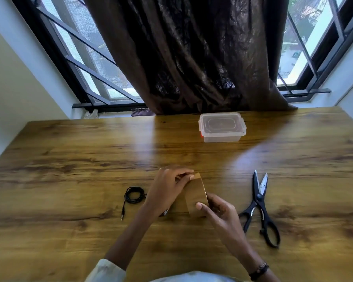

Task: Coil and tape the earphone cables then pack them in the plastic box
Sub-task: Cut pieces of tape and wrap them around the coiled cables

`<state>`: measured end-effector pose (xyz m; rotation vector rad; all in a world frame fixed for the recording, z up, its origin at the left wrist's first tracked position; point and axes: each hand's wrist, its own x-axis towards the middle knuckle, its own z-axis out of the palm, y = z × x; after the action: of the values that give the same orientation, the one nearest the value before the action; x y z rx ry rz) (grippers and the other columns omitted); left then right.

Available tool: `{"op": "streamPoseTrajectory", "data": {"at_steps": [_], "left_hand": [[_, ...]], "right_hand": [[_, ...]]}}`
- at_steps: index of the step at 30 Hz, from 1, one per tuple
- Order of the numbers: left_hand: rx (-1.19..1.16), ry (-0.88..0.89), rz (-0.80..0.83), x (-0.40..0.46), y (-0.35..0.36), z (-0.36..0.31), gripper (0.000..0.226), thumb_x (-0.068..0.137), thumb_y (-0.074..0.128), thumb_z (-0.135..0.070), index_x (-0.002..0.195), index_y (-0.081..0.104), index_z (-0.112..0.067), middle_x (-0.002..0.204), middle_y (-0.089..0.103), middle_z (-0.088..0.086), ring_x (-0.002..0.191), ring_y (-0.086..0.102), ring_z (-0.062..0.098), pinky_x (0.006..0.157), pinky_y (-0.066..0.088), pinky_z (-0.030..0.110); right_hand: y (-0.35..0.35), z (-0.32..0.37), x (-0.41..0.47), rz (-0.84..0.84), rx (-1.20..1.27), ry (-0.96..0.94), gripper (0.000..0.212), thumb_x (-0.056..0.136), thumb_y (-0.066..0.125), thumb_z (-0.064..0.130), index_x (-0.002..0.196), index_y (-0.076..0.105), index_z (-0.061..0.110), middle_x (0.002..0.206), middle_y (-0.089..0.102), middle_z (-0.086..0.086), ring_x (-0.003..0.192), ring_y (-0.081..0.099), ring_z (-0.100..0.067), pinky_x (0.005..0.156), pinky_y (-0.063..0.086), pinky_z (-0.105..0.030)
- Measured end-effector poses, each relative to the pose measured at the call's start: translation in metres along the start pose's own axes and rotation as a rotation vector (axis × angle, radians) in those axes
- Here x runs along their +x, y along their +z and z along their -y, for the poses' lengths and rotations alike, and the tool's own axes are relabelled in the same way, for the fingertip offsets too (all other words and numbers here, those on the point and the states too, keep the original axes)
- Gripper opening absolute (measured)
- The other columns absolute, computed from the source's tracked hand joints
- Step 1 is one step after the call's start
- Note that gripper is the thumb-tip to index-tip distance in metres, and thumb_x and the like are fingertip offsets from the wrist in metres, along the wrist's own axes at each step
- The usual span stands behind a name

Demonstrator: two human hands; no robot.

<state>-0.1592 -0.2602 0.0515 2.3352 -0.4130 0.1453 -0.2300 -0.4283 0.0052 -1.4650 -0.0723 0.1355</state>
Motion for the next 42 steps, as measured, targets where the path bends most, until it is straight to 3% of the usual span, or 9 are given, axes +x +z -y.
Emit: {"op": "streamPoseTrajectory", "data": {"at_steps": [8,14,18,23,27,30,36,42], "left_hand": [[-0.062,-0.061,0.142,0.011,-0.005,0.005,0.018,0.089,0.065,-0.026,0.107,0.071,-0.026,0.105,0.070,-0.012,0.091,0.057,-0.009,0.075,0.044,0.006],[-0.028,-0.086,0.306,0.015,-0.009,0.001,0.023,0.093,0.059,-0.029,0.115,0.065,-0.027,0.109,0.058,-0.014,0.103,0.054,0.004,0.088,0.050,0.030],[0.040,-0.102,0.293,0.016,-0.005,-0.003,0.017,0.093,0.059,-0.026,0.108,0.063,-0.027,0.112,0.051,-0.011,0.112,0.047,0.010,0.093,0.049,0.037],[0.021,-0.036,0.287,0.019,-0.009,-0.010,0.012,0.091,0.060,-0.019,0.100,0.062,-0.028,0.104,0.064,-0.011,0.098,0.057,0.003,0.086,0.051,0.030],[0.010,-0.064,0.260,0.022,-0.009,-0.010,0.029,0.087,0.066,-0.019,0.113,0.059,-0.030,0.090,0.058,-0.021,0.083,0.055,-0.007,0.073,0.044,0.014],[-0.050,-0.094,0.267,0.029,-0.010,-0.009,0.040,0.083,0.071,-0.018,0.120,0.058,-0.028,0.082,0.060,-0.022,0.078,0.059,-0.009,0.073,0.049,0.014],[-0.049,-0.086,0.267,0.035,-0.009,-0.005,0.015,0.081,0.072,-0.022,0.087,0.068,-0.035,0.078,0.059,-0.030,0.079,0.056,-0.017,0.067,0.043,0.004],[0.027,-0.064,0.314,0.036,-0.006,-0.008,0.003,0.087,0.066,-0.020,0.090,0.066,-0.020,0.085,0.063,-0.014,0.079,0.059,-0.002,0.072,0.046,0.015]], "right_hand": [[-0.002,-0.002,0.001,0.016,0.000,0.029,0.027,0.088,0.066,0.018,0.114,0.068,0.012,0.105,0.072,-0.008,0.096,0.069,-0.023,0.077,0.058,-0.034],[-0.003,-0.002,0.002,0.000,0.014,0.032,0.022,0.088,0.066,0.020,0.109,0.071,0.018,0.104,0.072,-0.009,0.095,0.069,-0.023,0.078,0.059,-0.039],[-0.003,-0.002,0.002,0.013,0.005,0.027,0.019,0.089,0.066,0.019,0.108,0.071,0.020,0.101,0.072,-0.007,0.093,0.069,-0.022,0.073,0.058,-0.032],[-0.003,-0.004,0.001,0.026,0.000,0.025,0.022,0.090,0.066,0.019,0.111,0.070,0.020,0.103,0.072,-0.008,0.094,0.069,-0.021,0.073,0.057,-0.029],[-0.004,-0.005,0.002,0.008,0.024,0.041,0.025,0.089,0.066,0.021,0.113,0.069,0.020,0.106,0.072,-0.007,0.098,0.069,-0.022,0.077,0.058,-0.033],[-0.004,-0.006,0.001,-0.003,-0.010,0.032,0.023,0.089,0.067,0.022,0.111,0.070,0.022,0.104,0.073,-0.006,0.096,0.069,-0.021,0.077,0.058,-0.033],[-0.007,-0.008,0.000,-0.001,-0.056,0.058,0.027,0.088,0.067,0.022,0.115,0.067,0.016,0.106,0.072,-0.003,0.098,0.069,-0.019,0.077,0.058,-0.033],[-0.012,-0.011,-0.005,0.024,-0.114,0.063,0.028,0.086,0.068,0.022,0.112,0.065,0.011,0.104,0.072,-0.004,0.096,0.068,-0.018,0.076,0.058,-0.033]]}}
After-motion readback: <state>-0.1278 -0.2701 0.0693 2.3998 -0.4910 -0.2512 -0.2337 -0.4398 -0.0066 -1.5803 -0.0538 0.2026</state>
